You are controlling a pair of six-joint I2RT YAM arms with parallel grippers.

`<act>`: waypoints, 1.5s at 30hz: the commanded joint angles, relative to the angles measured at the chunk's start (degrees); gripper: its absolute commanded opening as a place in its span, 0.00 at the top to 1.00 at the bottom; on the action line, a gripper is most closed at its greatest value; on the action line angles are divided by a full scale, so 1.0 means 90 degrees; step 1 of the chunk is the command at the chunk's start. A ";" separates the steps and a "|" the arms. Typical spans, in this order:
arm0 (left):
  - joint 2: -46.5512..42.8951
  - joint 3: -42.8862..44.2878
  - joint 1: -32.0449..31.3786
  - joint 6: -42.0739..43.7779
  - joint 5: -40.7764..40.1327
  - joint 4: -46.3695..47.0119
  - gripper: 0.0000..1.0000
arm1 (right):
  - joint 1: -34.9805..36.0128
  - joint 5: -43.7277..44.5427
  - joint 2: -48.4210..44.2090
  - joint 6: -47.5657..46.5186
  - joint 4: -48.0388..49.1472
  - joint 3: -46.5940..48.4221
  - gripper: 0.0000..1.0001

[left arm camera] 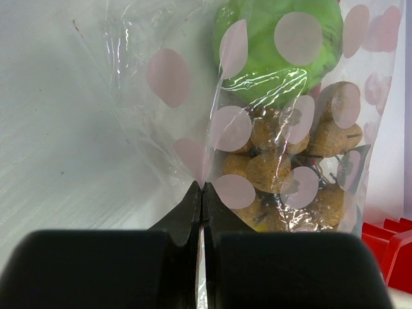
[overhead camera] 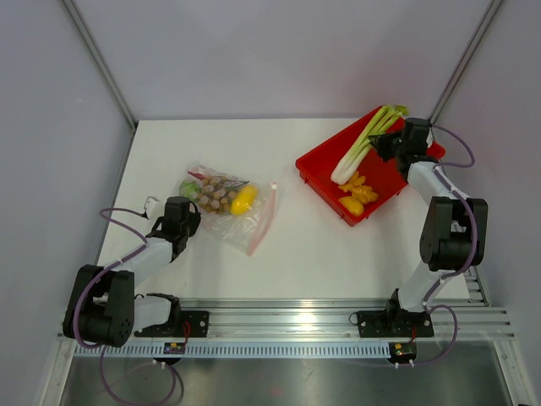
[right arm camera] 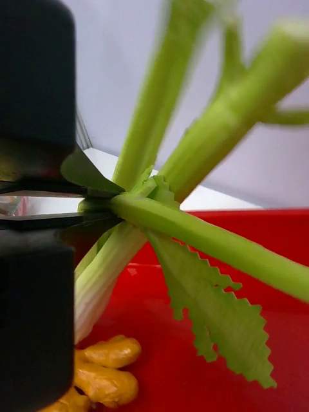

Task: Open the zip-top bag and remove the fake food
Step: Place the fake vegetable in the bin, then pick up the fake fruit from the zipper food storage bag.

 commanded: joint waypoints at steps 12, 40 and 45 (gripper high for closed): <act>-0.0143 0.0128 0.0037 -0.0041 -0.0009 0.0186 1.00 | -0.0016 0.0529 0.1011 0.0138 -0.0619 0.0775 0.79; -0.0124 0.0001 -0.0031 -0.0089 0.0382 0.0479 1.00 | 0.0812 0.0765 -0.0951 -0.1132 -0.1412 -0.0209 0.41; -0.0104 0.0011 -0.0051 -0.0089 0.0411 0.0499 1.00 | 0.1653 0.0727 -0.1663 -0.1123 -0.0895 -0.0923 0.41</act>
